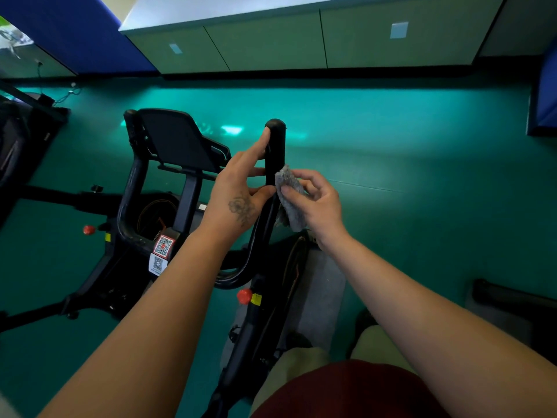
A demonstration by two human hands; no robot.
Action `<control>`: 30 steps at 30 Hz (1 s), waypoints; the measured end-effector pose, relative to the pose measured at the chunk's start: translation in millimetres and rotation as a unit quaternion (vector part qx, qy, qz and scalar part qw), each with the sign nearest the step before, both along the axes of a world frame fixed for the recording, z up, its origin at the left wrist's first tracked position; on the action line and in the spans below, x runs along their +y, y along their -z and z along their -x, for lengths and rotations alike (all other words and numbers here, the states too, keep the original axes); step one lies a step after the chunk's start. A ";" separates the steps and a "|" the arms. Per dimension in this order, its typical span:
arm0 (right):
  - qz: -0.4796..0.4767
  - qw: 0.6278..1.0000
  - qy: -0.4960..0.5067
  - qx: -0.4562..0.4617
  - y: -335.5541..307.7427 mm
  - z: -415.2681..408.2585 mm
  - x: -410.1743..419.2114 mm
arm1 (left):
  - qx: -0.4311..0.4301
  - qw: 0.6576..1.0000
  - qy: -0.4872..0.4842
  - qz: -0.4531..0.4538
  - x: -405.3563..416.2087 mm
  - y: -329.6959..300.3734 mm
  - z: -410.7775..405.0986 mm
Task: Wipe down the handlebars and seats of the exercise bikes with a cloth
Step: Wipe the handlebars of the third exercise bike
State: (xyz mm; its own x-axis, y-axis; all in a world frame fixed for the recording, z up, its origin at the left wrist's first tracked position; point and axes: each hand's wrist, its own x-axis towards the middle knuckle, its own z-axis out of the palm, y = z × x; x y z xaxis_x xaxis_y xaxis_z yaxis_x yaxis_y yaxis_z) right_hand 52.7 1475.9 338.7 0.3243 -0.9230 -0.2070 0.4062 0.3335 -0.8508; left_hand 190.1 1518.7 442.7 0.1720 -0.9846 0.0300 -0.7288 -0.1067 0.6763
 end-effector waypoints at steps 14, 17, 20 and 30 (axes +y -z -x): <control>0.021 0.999 0.044 -0.001 -14.2 -7.3 -13.2 | 0.028 0.999 0.015 -0.014 5.0 2.7 -6.0; -0.011 1.000 0.029 0.005 1.4 -5.5 13.3 | 0.025 0.999 0.026 -0.013 5.9 3.0 -8.7; -0.029 0.999 0.020 0.011 5.2 -4.4 28.5 | 0.023 0.999 0.034 -0.010 7.1 5.2 -11.5; -0.005 0.998 0.062 0.017 -20.0 -6.4 -0.6 | 0.038 0.997 0.061 -0.007 22.3 8.3 -22.7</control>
State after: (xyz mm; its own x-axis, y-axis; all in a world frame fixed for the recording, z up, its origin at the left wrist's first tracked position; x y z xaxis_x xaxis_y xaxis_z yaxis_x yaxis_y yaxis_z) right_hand 59.1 1475.4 358.6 0.2008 -0.9535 -0.2246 0.4162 0.2906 -0.8616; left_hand 212.8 1541.0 434.4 0.0525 -0.9986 0.0082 -0.6832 -0.0299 0.7296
